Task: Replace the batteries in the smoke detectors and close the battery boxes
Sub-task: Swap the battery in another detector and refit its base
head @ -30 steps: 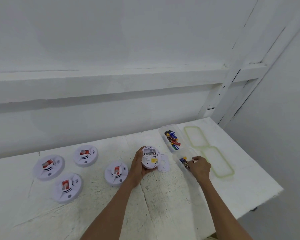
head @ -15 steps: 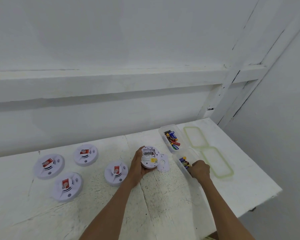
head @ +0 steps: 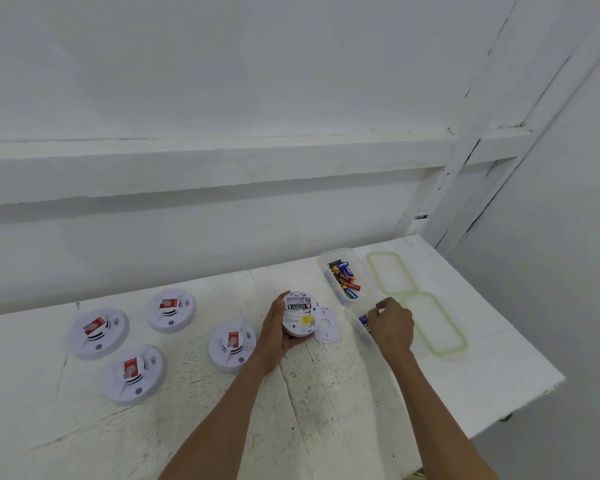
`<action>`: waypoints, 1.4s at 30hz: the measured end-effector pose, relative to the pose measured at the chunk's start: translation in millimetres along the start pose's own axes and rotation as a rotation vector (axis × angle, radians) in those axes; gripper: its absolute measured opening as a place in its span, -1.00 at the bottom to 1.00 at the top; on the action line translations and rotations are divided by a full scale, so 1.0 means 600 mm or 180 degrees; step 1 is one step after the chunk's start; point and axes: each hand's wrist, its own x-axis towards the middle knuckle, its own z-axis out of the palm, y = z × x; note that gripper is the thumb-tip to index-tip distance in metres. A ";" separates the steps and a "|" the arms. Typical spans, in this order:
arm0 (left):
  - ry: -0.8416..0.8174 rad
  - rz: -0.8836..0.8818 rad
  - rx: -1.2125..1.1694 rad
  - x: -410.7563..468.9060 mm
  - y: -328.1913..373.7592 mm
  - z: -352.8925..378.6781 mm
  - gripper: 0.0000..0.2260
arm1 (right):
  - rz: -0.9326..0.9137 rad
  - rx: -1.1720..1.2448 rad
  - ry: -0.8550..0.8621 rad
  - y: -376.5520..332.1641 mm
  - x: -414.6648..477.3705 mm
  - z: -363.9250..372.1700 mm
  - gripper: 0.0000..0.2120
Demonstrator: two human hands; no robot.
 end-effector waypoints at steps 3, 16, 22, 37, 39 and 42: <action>0.0016 -0.0009 0.0042 0.000 -0.001 -0.001 -0.60 | -0.0434 0.0373 -0.0133 -0.038 -0.009 0.015 -0.85; 0.0206 -0.0106 0.0008 0.000 -0.002 -0.004 -0.60 | -0.0055 0.1639 -0.1308 -0.103 -0.056 0.093 -0.83; 0.0239 -0.0047 0.0030 -0.004 -0.002 -0.002 -0.59 | 0.0243 0.1690 -0.1337 -0.111 -0.053 0.096 -0.75; 0.0307 -0.0004 0.0071 -0.011 -0.001 0.004 -0.61 | 0.0844 0.1632 -0.0865 -0.123 -0.055 0.120 -0.67; 0.0311 0.0007 0.0043 -0.011 -0.001 0.005 -0.59 | 0.0855 0.1498 -0.0804 -0.132 -0.053 0.122 -0.63; 0.0274 0.0012 0.0016 -0.010 0.000 0.007 -0.60 | 0.0727 0.1315 -0.0729 -0.143 -0.058 0.120 -0.68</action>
